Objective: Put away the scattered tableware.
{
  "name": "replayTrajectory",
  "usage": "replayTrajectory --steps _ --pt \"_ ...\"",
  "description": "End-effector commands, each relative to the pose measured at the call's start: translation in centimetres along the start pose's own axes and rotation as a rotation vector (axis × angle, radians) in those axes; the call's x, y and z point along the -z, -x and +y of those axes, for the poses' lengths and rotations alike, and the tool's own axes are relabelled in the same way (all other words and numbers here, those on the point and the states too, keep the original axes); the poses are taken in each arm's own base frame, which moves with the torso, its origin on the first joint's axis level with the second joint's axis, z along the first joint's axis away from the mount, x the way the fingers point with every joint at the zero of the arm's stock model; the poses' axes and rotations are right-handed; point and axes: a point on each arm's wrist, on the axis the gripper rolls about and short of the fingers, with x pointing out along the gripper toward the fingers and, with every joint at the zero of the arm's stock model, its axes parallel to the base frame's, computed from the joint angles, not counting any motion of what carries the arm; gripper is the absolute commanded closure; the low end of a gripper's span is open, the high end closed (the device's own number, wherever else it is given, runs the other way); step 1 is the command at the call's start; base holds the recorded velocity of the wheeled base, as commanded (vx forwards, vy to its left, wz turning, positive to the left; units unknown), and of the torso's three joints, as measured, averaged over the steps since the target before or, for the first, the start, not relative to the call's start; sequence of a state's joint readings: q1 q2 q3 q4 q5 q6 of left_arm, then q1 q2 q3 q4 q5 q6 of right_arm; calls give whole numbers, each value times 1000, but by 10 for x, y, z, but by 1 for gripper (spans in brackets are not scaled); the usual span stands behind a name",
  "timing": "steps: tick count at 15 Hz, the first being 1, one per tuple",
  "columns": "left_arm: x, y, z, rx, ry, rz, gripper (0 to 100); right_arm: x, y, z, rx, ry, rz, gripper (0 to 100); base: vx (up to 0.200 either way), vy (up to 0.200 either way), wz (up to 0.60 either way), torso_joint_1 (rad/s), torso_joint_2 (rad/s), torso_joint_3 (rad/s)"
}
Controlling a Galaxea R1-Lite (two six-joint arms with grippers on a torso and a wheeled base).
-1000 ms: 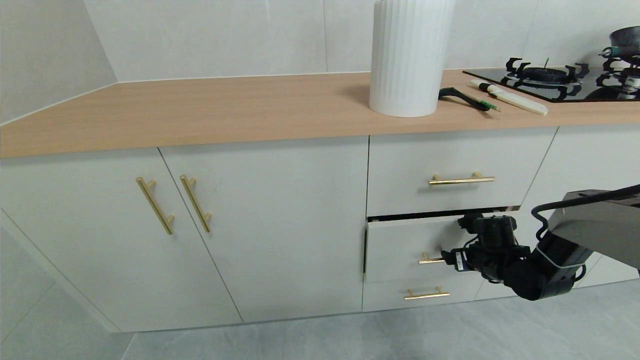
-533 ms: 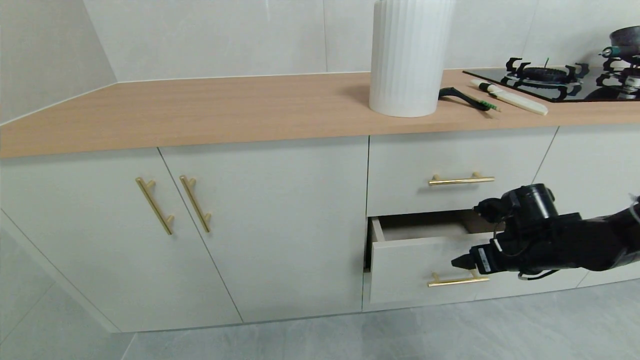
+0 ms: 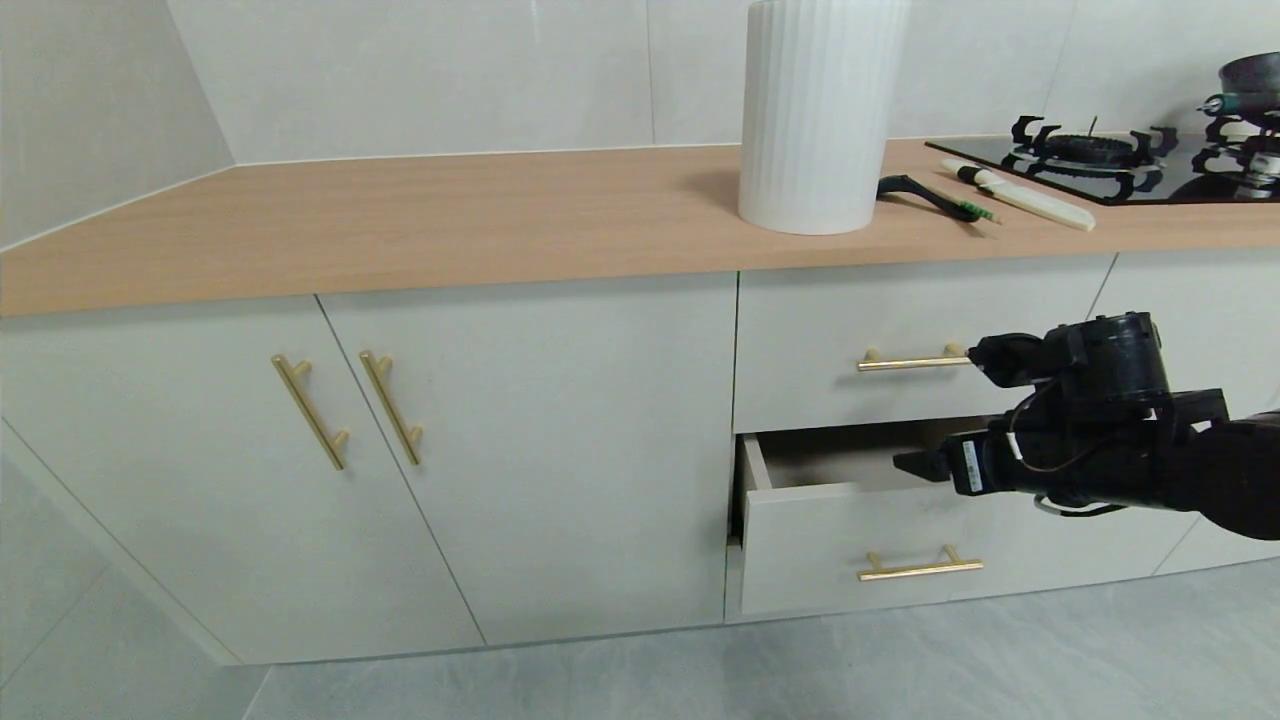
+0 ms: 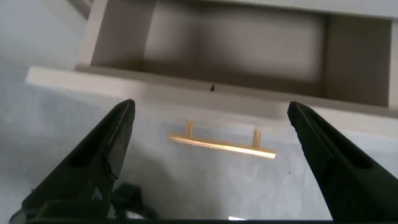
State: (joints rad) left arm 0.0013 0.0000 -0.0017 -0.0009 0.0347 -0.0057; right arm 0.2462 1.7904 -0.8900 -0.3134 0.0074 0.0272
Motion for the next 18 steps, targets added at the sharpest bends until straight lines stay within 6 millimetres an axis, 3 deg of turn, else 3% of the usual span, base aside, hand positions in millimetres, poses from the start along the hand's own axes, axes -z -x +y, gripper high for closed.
replayTrajectory --steps 1,6,9,18 --pt "0 0 0 -1 0 1 0 8 -16 0 17 0 20 0 0 0 0 0 0 0" --pt "0 0 0 -1 0 1 0 26 -50 -1 41 4 -97 0 0 0 0 0 0 0" --pt "0 0 0 -1 0 1 0 35 -65 -1 50 5 -74 0 0 0 0 0 0 0" --pt "0 0 0 -1 0 1 0 32 -53 -2 54 6 -41 0 0 0 0 0 0 0"
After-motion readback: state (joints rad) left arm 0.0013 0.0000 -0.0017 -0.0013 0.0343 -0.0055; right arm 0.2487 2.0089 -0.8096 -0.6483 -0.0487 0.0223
